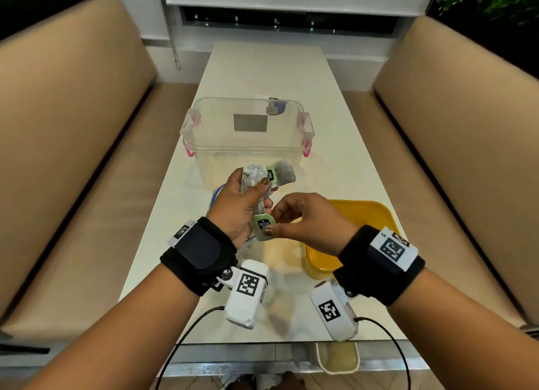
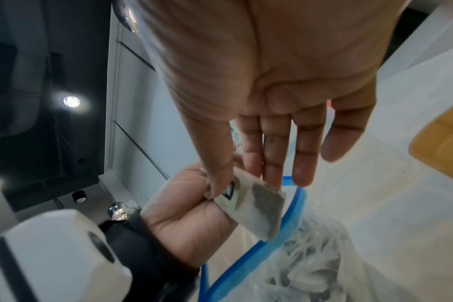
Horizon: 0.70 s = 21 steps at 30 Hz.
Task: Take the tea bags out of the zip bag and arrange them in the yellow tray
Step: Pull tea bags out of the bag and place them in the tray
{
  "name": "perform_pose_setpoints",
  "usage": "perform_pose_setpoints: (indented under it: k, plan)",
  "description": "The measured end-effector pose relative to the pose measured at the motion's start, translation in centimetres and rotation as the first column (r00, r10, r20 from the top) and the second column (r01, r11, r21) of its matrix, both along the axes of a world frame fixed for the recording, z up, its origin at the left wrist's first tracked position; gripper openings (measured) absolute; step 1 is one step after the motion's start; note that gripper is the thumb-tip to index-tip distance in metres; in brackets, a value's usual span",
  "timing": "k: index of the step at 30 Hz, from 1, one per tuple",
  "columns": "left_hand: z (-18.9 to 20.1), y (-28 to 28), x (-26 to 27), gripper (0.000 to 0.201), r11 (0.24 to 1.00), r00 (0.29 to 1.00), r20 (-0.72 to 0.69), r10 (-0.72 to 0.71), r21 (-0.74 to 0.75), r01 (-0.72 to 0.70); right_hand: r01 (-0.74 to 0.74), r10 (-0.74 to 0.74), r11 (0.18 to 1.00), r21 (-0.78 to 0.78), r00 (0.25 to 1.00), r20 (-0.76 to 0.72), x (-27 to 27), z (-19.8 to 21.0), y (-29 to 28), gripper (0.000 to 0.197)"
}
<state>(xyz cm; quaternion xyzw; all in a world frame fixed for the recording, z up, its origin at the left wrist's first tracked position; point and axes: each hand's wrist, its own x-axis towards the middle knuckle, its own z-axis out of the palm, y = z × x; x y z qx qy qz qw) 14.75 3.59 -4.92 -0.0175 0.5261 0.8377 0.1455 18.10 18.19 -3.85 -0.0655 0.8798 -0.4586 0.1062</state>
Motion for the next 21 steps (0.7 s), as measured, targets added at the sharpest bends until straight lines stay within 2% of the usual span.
perform_pose_setpoints:
  k: [4, 12, 17, 21]
  plan:
    - [0.2, 0.0, 0.2, 0.016, 1.000, 1.000, -0.023, -0.003, -0.012, 0.003, 0.044, -0.045, 0.997, -0.061, 0.999, -0.015, 0.3, -0.3, -0.1, 0.020]
    - [-0.1, -0.6, 0.6, 0.015, 0.995, 0.996, -0.091, 0.001, -0.098, -0.010, -0.112, 0.112, 0.992, -0.060, 0.994, -0.001, 2.0, 0.8, 1.3, 0.017]
    - [-0.3, -1.4, 0.9, 0.008, 0.978, 0.991, -0.135, -0.018, -0.211, -0.011, -0.047, 0.042, 0.966, -0.254, 0.999, -0.022, 2.8, 1.3, 3.0, 0.011]
    - [-0.7, -1.6, 1.2, 0.009, 0.939, 0.980, -0.179, -0.092, -0.344, 0.025, 0.017, -0.038, 0.926, -0.378, 0.998, -0.046, 2.7, 2.2, 4.2, 0.022]
